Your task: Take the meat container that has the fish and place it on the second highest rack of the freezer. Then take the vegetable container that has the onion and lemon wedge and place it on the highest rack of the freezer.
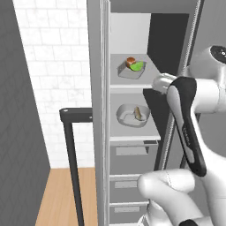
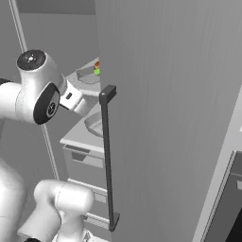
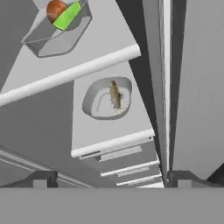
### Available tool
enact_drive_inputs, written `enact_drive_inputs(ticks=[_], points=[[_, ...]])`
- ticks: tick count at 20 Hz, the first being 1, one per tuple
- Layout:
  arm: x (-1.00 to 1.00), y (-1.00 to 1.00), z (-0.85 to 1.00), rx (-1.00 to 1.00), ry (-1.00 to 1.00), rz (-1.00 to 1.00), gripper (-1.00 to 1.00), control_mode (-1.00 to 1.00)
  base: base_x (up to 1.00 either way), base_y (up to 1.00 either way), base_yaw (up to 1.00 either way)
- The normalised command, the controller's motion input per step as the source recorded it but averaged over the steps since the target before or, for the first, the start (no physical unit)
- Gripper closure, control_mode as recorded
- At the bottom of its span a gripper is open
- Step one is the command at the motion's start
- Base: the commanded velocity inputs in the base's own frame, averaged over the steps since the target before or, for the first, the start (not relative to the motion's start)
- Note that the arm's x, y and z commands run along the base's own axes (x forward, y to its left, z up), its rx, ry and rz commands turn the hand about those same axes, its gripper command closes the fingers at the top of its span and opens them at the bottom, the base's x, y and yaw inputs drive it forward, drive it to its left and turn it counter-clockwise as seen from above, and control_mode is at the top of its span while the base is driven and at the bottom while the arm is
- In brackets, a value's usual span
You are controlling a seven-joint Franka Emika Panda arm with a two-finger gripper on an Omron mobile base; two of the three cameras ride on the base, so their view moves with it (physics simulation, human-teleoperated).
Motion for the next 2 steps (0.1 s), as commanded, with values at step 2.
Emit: enact_drive_inputs(ticks=[2], points=[[-1.0,0.0,0.0,-0.11,0.16,0.02,-1.0,-1.0,0.0,0.0,0.0]])
